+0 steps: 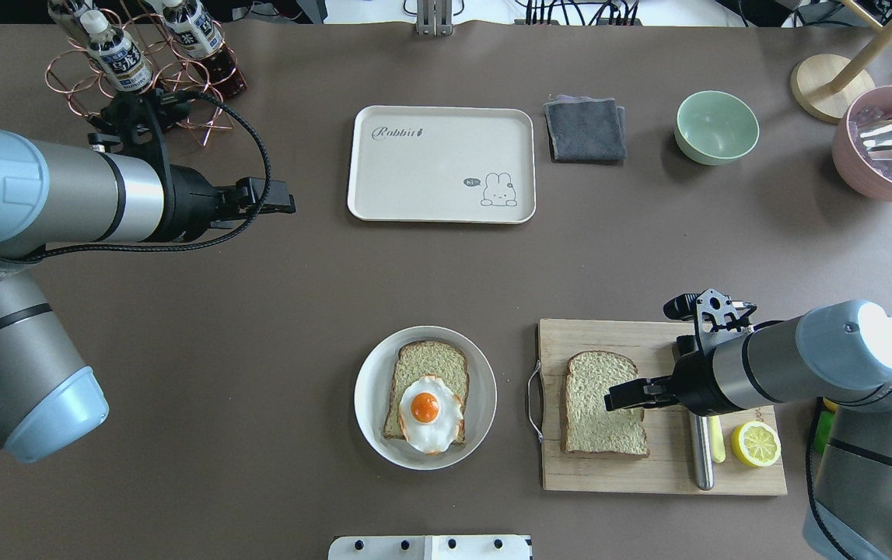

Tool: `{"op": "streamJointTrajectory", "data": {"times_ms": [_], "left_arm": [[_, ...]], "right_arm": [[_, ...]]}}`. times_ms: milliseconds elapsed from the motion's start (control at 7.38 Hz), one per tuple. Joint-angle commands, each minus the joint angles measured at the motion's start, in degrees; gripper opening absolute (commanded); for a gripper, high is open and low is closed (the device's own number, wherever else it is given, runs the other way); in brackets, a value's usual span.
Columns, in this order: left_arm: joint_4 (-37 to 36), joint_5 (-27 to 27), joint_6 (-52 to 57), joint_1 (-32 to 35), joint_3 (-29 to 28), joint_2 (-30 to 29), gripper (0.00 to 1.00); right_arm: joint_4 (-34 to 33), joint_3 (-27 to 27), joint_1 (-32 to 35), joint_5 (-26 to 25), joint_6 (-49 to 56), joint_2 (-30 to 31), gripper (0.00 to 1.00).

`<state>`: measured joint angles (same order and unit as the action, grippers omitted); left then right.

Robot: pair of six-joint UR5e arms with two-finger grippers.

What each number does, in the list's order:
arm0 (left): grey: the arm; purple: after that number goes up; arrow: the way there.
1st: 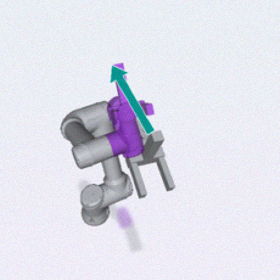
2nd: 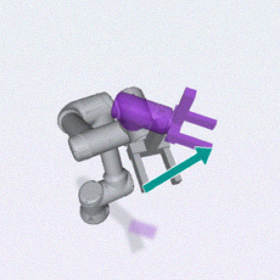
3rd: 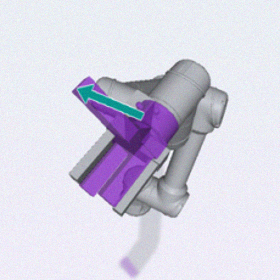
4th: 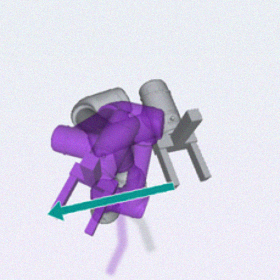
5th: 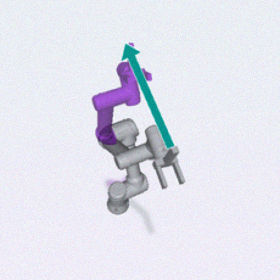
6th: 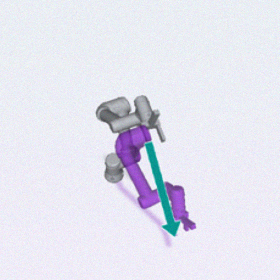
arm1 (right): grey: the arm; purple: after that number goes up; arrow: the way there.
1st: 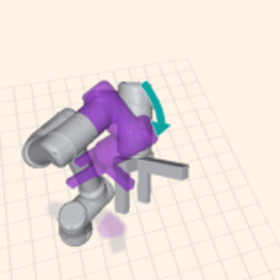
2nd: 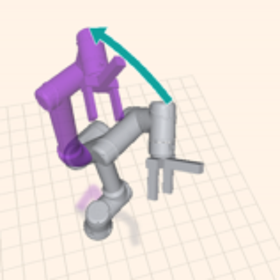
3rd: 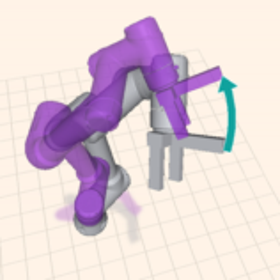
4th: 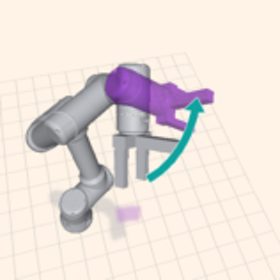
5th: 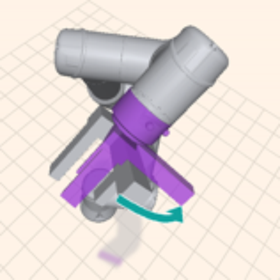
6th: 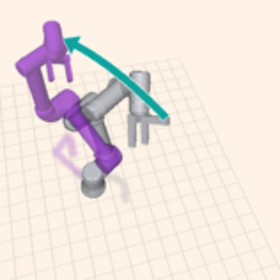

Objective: Make sandwich and place on tray
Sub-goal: 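Grasp the bread slice on the cutting board with the right gripper and lift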

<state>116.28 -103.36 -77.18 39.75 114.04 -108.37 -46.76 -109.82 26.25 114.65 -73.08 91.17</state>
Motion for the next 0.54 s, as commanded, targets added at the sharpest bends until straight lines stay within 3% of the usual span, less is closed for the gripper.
{"op": "streamJointTrajectory", "data": {"times_ms": [0,271,406], "left_arm": [[0.00,0.00,0.02,-0.02,-0.04,-0.09,0.97],[0.00,0.00,0.02,-0.02,-0.04,-0.09,0.97],[0.00,0.00,0.10,-0.02,-0.04,-0.09,0.97]], "right_arm": [[0.00,0.30,-0.32,-0.13,-0.04,0.06,0.80],[0.00,0.48,-0.50,-0.13,-0.04,0.15,0.75],[0.00,0.66,-0.50,-0.13,-0.04,0.15,0.61]]}}
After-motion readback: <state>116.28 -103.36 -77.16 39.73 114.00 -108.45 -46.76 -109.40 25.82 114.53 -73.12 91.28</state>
